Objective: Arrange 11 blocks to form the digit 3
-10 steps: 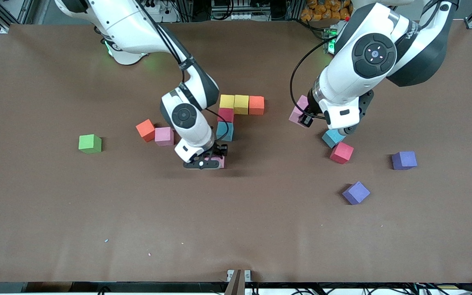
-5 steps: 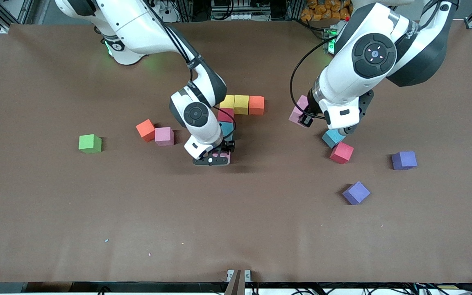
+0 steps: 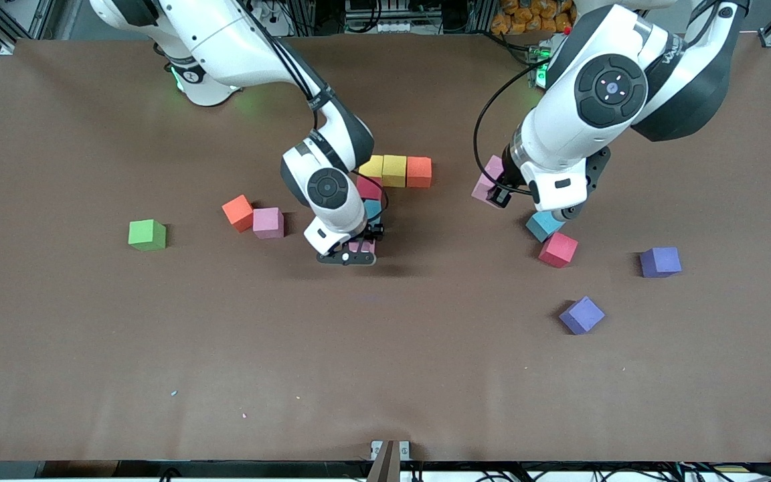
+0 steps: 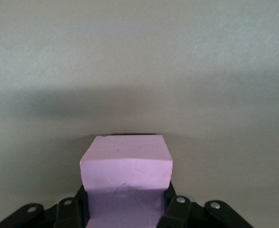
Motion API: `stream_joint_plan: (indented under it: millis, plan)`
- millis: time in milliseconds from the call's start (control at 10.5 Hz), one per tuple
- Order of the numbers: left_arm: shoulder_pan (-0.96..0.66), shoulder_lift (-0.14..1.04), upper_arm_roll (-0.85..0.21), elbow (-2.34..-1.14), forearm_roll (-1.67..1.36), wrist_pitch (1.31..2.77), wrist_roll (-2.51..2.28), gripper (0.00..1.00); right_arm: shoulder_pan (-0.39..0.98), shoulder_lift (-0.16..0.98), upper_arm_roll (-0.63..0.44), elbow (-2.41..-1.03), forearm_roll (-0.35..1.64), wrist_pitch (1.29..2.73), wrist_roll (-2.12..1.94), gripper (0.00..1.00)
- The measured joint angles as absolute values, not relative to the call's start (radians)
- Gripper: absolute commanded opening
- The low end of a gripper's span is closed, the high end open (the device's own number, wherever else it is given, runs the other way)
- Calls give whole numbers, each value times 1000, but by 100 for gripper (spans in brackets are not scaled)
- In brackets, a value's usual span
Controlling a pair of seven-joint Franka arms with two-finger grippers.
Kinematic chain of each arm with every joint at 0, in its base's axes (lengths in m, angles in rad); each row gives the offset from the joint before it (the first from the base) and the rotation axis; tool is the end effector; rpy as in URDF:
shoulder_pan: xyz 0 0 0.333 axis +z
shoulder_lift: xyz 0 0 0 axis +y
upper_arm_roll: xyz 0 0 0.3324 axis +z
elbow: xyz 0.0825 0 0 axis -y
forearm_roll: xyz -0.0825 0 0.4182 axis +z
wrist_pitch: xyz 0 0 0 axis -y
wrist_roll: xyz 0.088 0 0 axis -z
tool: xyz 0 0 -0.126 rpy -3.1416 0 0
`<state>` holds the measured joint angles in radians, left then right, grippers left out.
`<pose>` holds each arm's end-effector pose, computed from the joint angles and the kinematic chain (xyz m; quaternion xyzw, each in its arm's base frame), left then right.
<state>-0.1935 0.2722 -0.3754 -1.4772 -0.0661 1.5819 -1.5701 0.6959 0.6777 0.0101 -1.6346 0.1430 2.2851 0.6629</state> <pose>0.5635 -0.3394 0.5111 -0.8693 -0.4817 0.1080 0.0253 0.5461 0.4717 0.1906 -0.9979 0.0271 0.0463 0.0352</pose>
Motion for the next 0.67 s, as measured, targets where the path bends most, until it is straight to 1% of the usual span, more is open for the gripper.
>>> stream_joint_plan:
  millis: [668]
  plan:
    - [-218, 284, -377, -1477, -64, 1594, -1574, 0, 696, 680, 13, -1634, 143, 2286, 669, 0]
